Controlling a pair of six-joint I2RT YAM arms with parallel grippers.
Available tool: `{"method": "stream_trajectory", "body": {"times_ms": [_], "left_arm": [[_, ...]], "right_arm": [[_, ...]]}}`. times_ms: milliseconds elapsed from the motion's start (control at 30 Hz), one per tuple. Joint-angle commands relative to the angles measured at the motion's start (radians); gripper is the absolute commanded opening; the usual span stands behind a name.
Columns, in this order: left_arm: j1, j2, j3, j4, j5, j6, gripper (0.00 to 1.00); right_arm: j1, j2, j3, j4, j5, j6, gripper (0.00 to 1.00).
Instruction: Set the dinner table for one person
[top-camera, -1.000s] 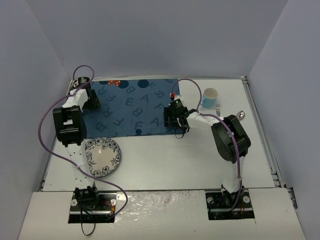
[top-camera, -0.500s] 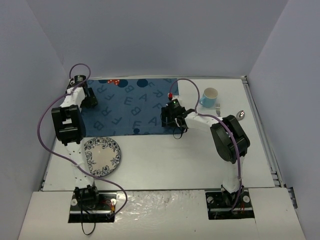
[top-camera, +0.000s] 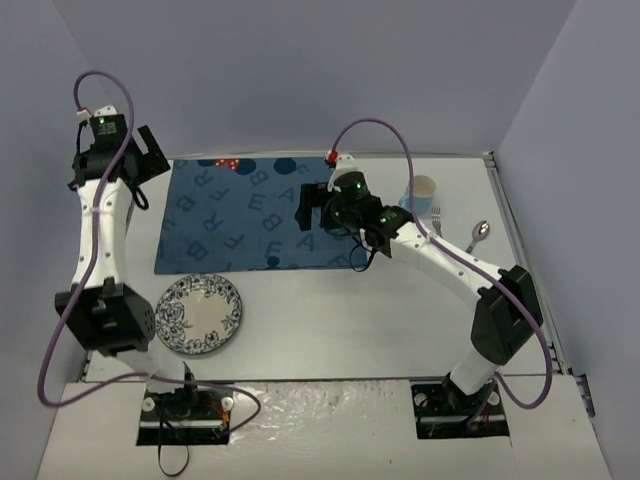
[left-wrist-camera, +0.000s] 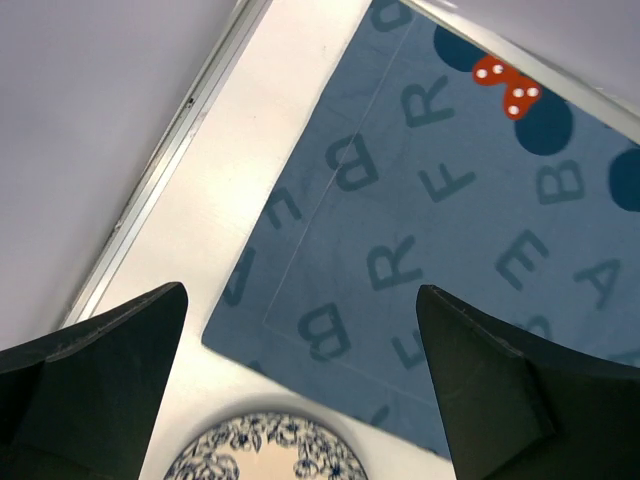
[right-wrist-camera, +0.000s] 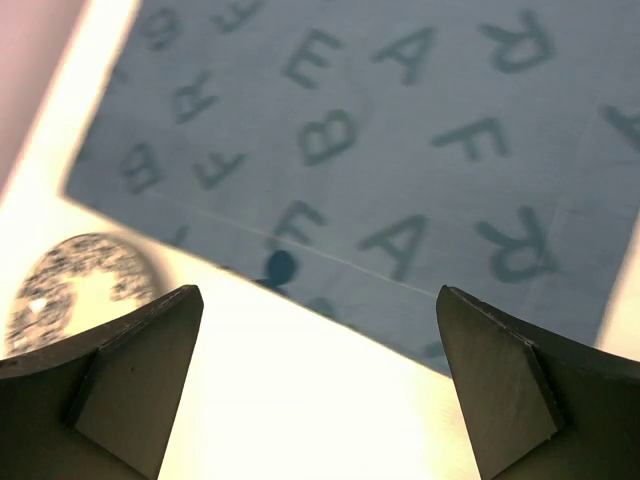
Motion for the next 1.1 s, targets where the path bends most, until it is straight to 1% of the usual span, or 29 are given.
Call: {"method": "stream_trajectory", "body": {"times_ms": [0,67,100,167,233,333,500,700,933,1067], "left_arm": [[0.009,-0.191,-0.09,-0.033,0.04,-0.006,0.97],[0.006,-0.28,-0.167,-0.001,0.052,-0.018,0.97],[0.003,-0.323,-0.229,0.014,0.058,-0.031,0.97],[-0.004,-0.421,-0.283,0.031,0.076,-0.031,0.97],[-0.016,-0.471,-0.31,0.001,0.079,-0.021,0.97],[-0.023,-0.559,-0.356,-0.04,0.082,-0.014,0.97],[-0.023,-0.683,-0.427,-0.123,0.058,0.041,0.97],[-0.023,-0.826,-0.53,-0.178,0.021,0.055,0.97],[-0.023,-0.879,-0.573,-0.222,0.023,0.056,0.97],[-0.024,-0.887,-0.59,-0.234,0.021,0.051,0.97]], "right_arm": [[0.013,-0.008,-0.057,0.093,-0.175,0.076,1.0],[0.027,0.013,-0.063,0.116,-0.228,0.108,1.0],[0.041,0.03,-0.066,0.135,-0.243,0.122,1.0],[0.088,0.056,-0.072,0.174,-0.255,0.169,1.0],[0.115,0.09,-0.08,0.227,-0.259,0.224,0.98],[0.155,0.163,-0.073,0.3,-0.298,0.276,0.92],[0.214,0.284,-0.043,0.382,-0.344,0.369,0.91],[0.283,0.409,0.016,0.444,-0.373,0.381,0.9],[0.328,0.53,0.066,0.477,-0.402,0.404,0.88],[0.34,0.579,0.06,0.512,-0.417,0.455,0.84]]}}
